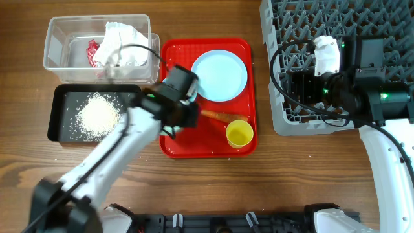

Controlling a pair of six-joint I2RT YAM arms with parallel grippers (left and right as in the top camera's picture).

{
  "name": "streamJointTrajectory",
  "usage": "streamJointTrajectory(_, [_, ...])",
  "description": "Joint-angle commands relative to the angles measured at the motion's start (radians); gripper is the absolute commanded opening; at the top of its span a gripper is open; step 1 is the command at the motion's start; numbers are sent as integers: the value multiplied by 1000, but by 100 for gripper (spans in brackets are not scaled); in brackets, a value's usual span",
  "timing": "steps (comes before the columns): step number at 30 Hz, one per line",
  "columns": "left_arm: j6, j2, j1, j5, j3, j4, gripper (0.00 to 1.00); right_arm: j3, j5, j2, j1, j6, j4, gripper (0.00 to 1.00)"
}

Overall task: Sort waste into correct bins and load items into the dishwasher rack
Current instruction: 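Grasp the bowl holding the mushroom with the left gripper, then tip the mushroom bowl over the black tray with the left gripper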

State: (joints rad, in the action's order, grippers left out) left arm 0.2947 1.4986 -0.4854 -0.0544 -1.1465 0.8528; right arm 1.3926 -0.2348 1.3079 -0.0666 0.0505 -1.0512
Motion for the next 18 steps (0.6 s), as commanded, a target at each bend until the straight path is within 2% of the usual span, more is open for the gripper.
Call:
streamJointTrajectory(1, [27,-69,156,-40,-19,31,4,22,2,11,2,2,8,88])
streamJointTrajectory(4, [22,-67,306,-121,-19,35,4,22,2,11,2,2,11,88])
streamJointTrajectory(7, [-38,-62,454,-244,-19,19,4,22,2,11,2,2,11,88])
streamJointTrajectory(12, [-172,-26,694,-500,-19,-26,4,22,2,11,2,2,18,88])
streamJointTrajectory(18, [-350,77,935,-886,-18,-48,4,22,2,11,2,2,19,89])
